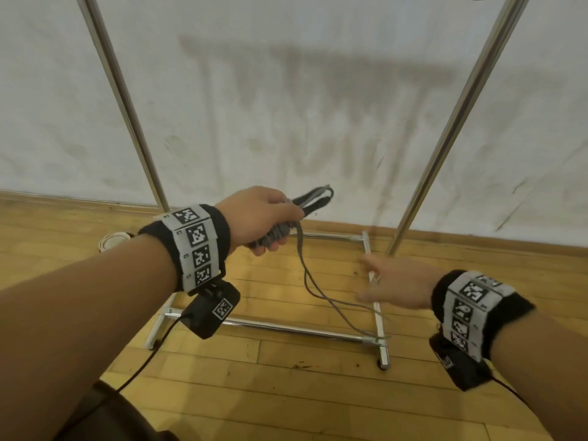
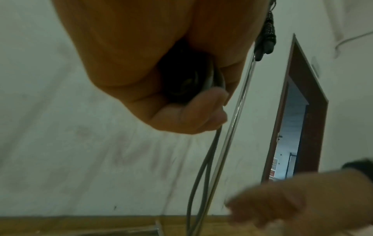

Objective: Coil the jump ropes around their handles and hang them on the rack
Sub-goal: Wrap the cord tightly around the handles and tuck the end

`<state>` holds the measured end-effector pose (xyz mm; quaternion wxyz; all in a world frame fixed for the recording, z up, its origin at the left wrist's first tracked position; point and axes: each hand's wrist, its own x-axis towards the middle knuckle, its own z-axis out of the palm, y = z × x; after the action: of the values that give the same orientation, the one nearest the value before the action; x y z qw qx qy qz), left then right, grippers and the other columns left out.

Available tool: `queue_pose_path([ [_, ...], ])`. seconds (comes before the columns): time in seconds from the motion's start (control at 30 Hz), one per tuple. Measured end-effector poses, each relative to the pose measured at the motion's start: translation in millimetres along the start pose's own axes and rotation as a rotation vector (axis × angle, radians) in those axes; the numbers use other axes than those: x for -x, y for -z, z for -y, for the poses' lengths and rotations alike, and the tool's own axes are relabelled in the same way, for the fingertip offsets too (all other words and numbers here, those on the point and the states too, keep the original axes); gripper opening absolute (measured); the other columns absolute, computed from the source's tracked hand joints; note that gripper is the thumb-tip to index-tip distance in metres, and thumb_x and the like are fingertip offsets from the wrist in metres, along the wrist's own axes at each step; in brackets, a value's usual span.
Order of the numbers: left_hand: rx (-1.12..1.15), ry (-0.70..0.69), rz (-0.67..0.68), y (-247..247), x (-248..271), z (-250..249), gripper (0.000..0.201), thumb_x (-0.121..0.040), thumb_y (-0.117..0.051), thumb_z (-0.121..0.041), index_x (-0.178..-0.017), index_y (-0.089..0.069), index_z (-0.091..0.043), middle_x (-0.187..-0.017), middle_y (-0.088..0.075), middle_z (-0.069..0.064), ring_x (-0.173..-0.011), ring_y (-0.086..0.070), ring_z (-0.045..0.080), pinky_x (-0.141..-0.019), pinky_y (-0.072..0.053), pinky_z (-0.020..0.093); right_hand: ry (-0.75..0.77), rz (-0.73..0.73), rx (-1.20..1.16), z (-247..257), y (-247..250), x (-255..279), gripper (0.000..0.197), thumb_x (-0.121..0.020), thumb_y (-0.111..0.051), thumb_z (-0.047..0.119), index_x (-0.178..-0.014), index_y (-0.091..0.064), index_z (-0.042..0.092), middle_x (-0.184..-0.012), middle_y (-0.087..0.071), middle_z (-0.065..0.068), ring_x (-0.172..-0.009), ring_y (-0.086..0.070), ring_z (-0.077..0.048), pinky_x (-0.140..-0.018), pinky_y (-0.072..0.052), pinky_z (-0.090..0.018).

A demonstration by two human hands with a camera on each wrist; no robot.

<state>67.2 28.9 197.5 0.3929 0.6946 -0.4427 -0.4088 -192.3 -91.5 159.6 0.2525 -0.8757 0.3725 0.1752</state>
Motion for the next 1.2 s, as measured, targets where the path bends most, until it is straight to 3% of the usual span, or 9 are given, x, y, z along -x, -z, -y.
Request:
queue_pose_path([
  [0.17,0.058,-0.016,0.130,-22.1,2.3,-8.9,0.019,-0.090,-0.069,-0.038,-0.086,-0.072,-0.020,-0.072,-0.071,0.013,-0.057,-0.062,0.023,-0.043,-0.045,0.028,0.372,-0.142,-0.680,53.8,13.6,15.5,0.049,-0.098,-0.066,0.037,-0.144,-0.050,0.031,-0.140,-0.062,0.018,-0.126,-0.055,0.006,-0.098,-0.046,-0.013],
  [0.27,0.097,-0.053,0.141,-26.8,2.7,-11.6,0.016,-0.088,-0.069,-0.038,-0.086,-0.073,-0.023,-0.075,-0.071,0.012,-0.058,-0.062,0.024,-0.043,-0.045,0.029,0.433,-0.221,-0.715,71.2,3.8,19.1,0.015,-0.105,-0.056,0.022,-0.117,-0.065,0.020,-0.104,-0.077,0.006,-0.101,-0.072,-0.009,-0.097,-0.055,-0.029],
  [0.37,0.142,-0.072,0.092,-17.5,0.3,-9.4,0.015,-0.094,-0.071,-0.032,-0.091,-0.072,-0.018,-0.072,-0.070,0.012,-0.057,-0.061,0.024,-0.043,-0.045,0.029,0.416,-0.159,-0.763,71.0,-0.3,19.0,0.025,-0.109,-0.046,0.020,-0.103,-0.060,0.001,-0.063,-0.055,-0.005,-0.060,-0.067,-0.030,-0.091,-0.057,-0.053],
  [0.5,0.338,-0.103,0.093,-12.2,0.5,-14.2,0.023,-0.090,-0.073,-0.032,-0.094,-0.069,-0.010,-0.073,-0.067,0.014,-0.053,-0.059,0.022,-0.039,-0.044,0.027,0.432,-0.051,-0.766,57.4,3.8,14.3,0.025,-0.110,-0.045,0.025,-0.101,-0.055,0.004,-0.059,-0.040,-0.005,-0.042,-0.042,-0.017,-0.061,-0.062,-0.041],
  [0.6,0.463,-0.110,0.237,-2.8,5.5,-24.6,0.031,-0.086,-0.076,-0.034,-0.099,-0.068,-0.008,-0.073,-0.065,0.015,-0.051,-0.057,0.022,-0.036,-0.043,0.025,0.269,0.023,-0.483,35.6,3.2,7.3,0.025,-0.108,-0.047,0.032,-0.103,-0.061,0.011,-0.061,-0.048,0.001,-0.047,-0.047,-0.014,-0.062,-0.064,-0.043],
  [0.77,-0.441,0.048,0.699,-35.5,25.4,-20.8,0.023,-0.093,-0.076,-0.043,-0.101,-0.069,-0.023,-0.079,-0.076,0.005,-0.060,-0.068,0.015,-0.051,-0.055,0.027,0.149,-0.137,-0.206,18.6,25.5,-3.5,0.020,-0.103,-0.054,0.024,-0.092,-0.070,0.026,-0.079,-0.064,0.007,-0.058,-0.058,-0.006,-0.055,-0.052,-0.024],
  [0.83,-0.669,0.120,0.668,-63.5,23.6,-11.3,0.028,-0.096,-0.074,-0.045,-0.107,-0.066,-0.021,-0.079,-0.077,0.005,-0.057,-0.068,0.011,-0.054,-0.056,0.025,0.211,-0.197,0.007,29.2,39.5,-0.8,0.020,-0.102,-0.056,0.023,-0.093,-0.073,0.028,-0.082,-0.061,0.019,-0.068,-0.056,0.004,-0.061,-0.041,-0.013],
  [0.93,-0.696,0.166,0.522,-80.1,11.2,1.2,0.031,-0.100,-0.068,-0.041,-0.120,-0.064,-0.018,-0.081,-0.076,0.006,-0.058,-0.070,0.014,-0.055,-0.060,0.028,0.281,-0.240,0.299,47.7,48.1,9.2,0.021,-0.103,-0.052,0.031,-0.099,-0.071,0.023,-0.087,-0.061,0.014,-0.082,-0.057,-0.006,-0.076,-0.048,-0.026],
  [1.2,0.103,0.150,0.114,-29.2,-13.9,-11.8,0.022,-0.104,-0.067,-0.027,-0.118,-0.067,-0.011,-0.107,-0.076,0.018,-0.083,-0.079,0.032,-0.061,-0.062,0.037,0.282,-0.464,0.085,59.0,42.1,26.4,0.039,-0.107,-0.035,0.047,-0.084,-0.057,0.024,-0.071,-0.057,0.004,-0.064,-0.053,-0.012,-0.057,-0.037,-0.030],
])
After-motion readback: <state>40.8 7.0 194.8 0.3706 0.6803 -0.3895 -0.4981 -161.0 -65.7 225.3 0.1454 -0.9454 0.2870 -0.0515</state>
